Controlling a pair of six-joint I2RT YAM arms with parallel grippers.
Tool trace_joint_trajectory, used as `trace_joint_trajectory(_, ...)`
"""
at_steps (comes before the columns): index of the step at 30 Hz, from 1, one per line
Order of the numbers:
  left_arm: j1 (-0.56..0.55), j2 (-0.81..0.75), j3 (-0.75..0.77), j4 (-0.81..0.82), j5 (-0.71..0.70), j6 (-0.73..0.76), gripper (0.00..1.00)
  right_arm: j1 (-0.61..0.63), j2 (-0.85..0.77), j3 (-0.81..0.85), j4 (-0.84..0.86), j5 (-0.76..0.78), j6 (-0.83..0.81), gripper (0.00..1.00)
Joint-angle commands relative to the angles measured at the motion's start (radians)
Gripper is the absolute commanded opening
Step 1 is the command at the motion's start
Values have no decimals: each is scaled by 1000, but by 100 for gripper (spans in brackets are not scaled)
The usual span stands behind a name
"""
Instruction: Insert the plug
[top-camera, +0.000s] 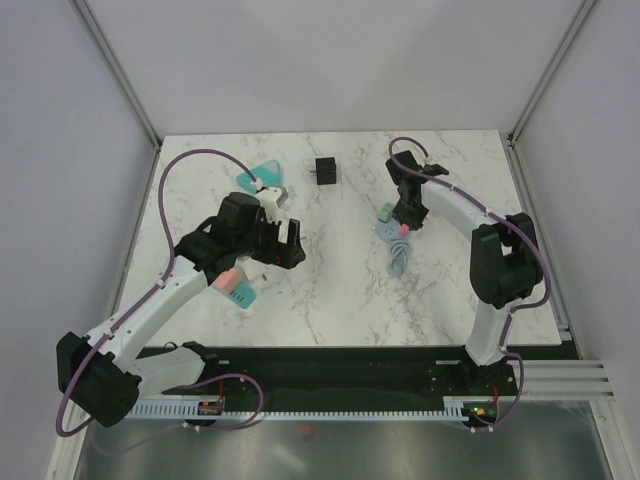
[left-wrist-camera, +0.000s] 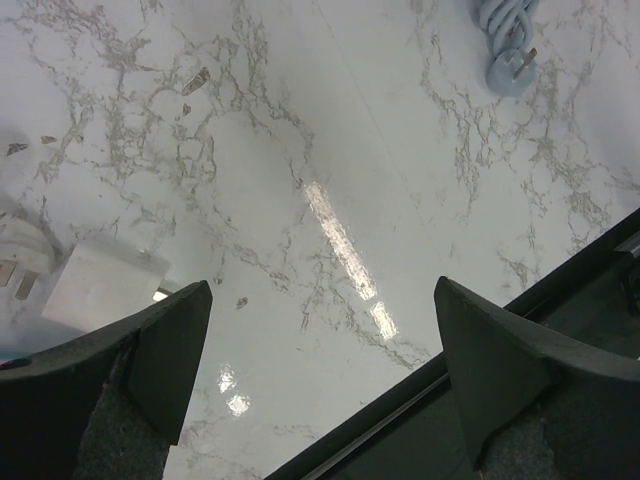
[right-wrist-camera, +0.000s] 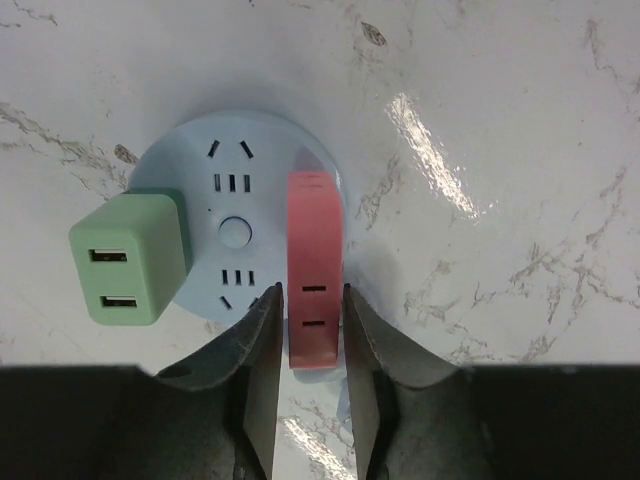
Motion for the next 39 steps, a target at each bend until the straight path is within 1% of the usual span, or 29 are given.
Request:
trace_joint_trajectory(1,-3,-33,44,19,-28,-51,100,-12,56,57,-99,-44,-25,38)
trace_joint_trajectory(2,-3,-33,62,16,-30,-56,100,-12,50,77,-116,-42,-28,45)
trace_joint_trajectory(3,-2,-27,73,9,-25,-57,100,-12,39,115,-126,-41,-41,56)
trace_joint_trajectory(4,-2,-24,94,6,-9,-57,100,-14,34,135,-146,-36,-48,60)
trace_joint_trajectory(5,-2,-19,105,3,-4,-63,100,-17,30,152,-156,-36,-55,67)
trace_joint_trajectory(8,-2,-1,144,-11,16,-76,100,-26,5,204,-185,-44,-86,78)
trace_joint_trajectory(12,4,18,184,-11,5,-85,100,-29,-67,210,-189,-64,-132,81)
trace_joint_trajectory(16,27,67,254,-7,-19,-117,96,-26,-150,190,-174,-122,-209,84)
trace_joint_trajectory(17,33,102,268,-11,-33,-125,93,-20,-170,178,-163,-134,-247,86)
trace_joint_trajectory(19,73,139,308,-16,-62,-145,91,-14,-234,134,-134,-159,-276,93)
trace_joint_trajectory(20,91,174,320,-17,-71,-151,90,-6,-255,115,-124,-165,-298,98)
trace_joint_trajectory(23,220,240,368,-17,-84,-177,89,3,-372,19,-44,-211,-316,98)
trace_joint_trajectory(24,248,295,378,-17,-85,-204,89,6,-394,-30,-22,-226,-324,98)
trace_joint_trajectory(26,311,356,418,-13,-44,-211,86,7,-449,-70,37,-265,-330,98)
trace_joint_trajectory(27,319,414,434,-14,-35,-153,85,7,-464,-105,57,-280,-338,98)
trace_joint_trajectory(30,323,510,526,-39,-106,-56,84,12,-509,-159,128,-351,-350,98)
trace_joint_trajectory(31,328,575,571,-40,-142,-39,84,14,-515,-167,149,-363,-361,98)
trace_joint_trajectory(32,337,608,598,-42,-150,-21,84,14,-523,-182,156,-367,-368,98)
trace_joint_trajectory(33,340,683,654,-42,-154,16,84,14,-523,-187,162,-392,-382,98)
trace_joint_trajectory(35,343,757,722,-50,-159,54,86,15,-524,-205,182,-401,-393,98)
trace_joint_trajectory(36,343,813,786,-56,-141,88,86,15,-523,-210,195,-406,-400,98)
trace_joint_trajectory(38,342,864,846,-57,-72,122,86,17,-507,-210,205,-414,-405,98)
trace_joint_trajectory(39,342,884,901,-57,-11,140,86,15,-501,-208,206,-423,-405,98)
